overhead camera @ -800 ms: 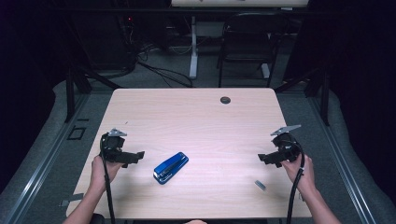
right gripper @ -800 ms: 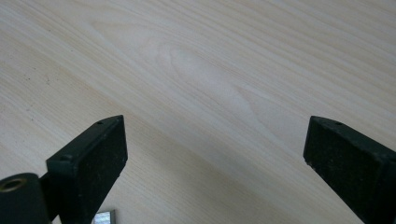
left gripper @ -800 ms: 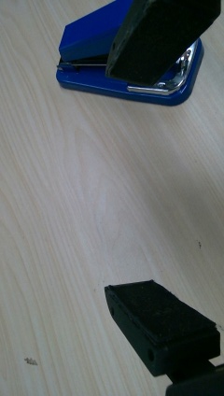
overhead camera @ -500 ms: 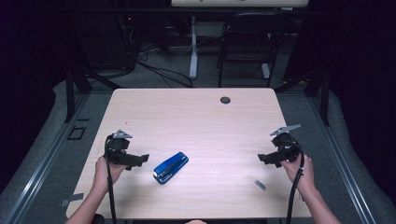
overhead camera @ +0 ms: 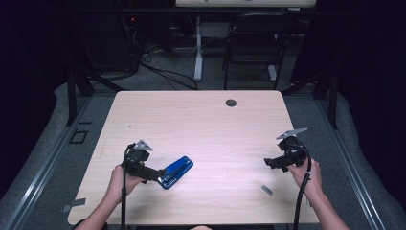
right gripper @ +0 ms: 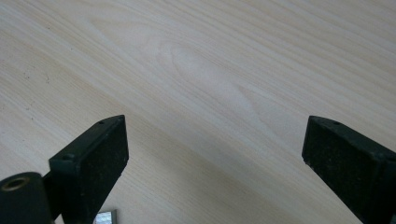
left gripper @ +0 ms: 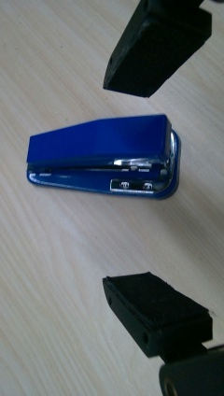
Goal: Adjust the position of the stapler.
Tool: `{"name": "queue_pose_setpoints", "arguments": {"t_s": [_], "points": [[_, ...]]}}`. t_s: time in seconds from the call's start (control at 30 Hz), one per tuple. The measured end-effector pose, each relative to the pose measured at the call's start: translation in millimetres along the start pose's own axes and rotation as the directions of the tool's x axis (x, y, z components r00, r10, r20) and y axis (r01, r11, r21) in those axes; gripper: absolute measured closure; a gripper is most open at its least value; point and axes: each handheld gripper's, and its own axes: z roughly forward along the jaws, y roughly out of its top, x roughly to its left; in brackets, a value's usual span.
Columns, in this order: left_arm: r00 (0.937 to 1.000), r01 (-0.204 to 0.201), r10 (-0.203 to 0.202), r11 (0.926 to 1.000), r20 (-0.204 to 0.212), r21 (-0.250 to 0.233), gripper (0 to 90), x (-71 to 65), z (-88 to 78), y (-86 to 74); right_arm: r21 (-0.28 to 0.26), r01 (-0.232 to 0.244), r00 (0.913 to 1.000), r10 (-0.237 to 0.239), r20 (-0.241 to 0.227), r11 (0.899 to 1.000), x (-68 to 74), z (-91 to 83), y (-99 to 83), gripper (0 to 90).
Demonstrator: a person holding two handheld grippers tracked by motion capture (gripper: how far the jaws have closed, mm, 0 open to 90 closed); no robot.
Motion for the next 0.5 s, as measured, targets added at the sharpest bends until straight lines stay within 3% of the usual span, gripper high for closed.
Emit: {"name": "queue_pose_setpoints", "arguments": {"t_s": [0.13,0.23,0.33,0.43,0.47,0.5], "points": [[0.9993,-0.015,0.014,0.9995,0.034,0.029,17.8,-7.3,7.1,-0.6,0.005,-0.001,1.0,0.001,-0.002,1.0,1.8,-0.2,0.1,7.3],[0.9978,-0.043,0.04,0.9964,0.053,0.072,31.8,-11.4,13.5,-1.5,0.006,0.0,1.0,0.0,-0.005,1.0,3.0,-0.2,0.5,7.8],[0.998,-0.046,0.042,0.9949,0.047,0.089,36.0,-12.9,16.2,-2.6,0.01,0.004,1.0,-0.004,-0.005,1.0,2.9,-0.1,0.5,8.1],[0.9981,-0.04,0.035,0.9933,0.051,0.109,45.7,-11.8,18.6,-4.8,0.009,0.0,1.0,0.0,-0.009,1.0,2.9,0.6,0.6,8.5],[0.9981,-0.036,0.03,0.9936,0.053,0.107,53.2,-11.2,18.7,-5.4,0.011,0.003,1.0,-0.003,0.0,1.0,2.6,1.3,0.7,8.8],[0.9982,-0.035,0.029,0.9932,0.053,0.111,53.2,-11.0,18.9,-5.6,0.011,0.003,1.0,-0.003,0.0,1.0,2.6,1.3,0.7,8.8]]}}
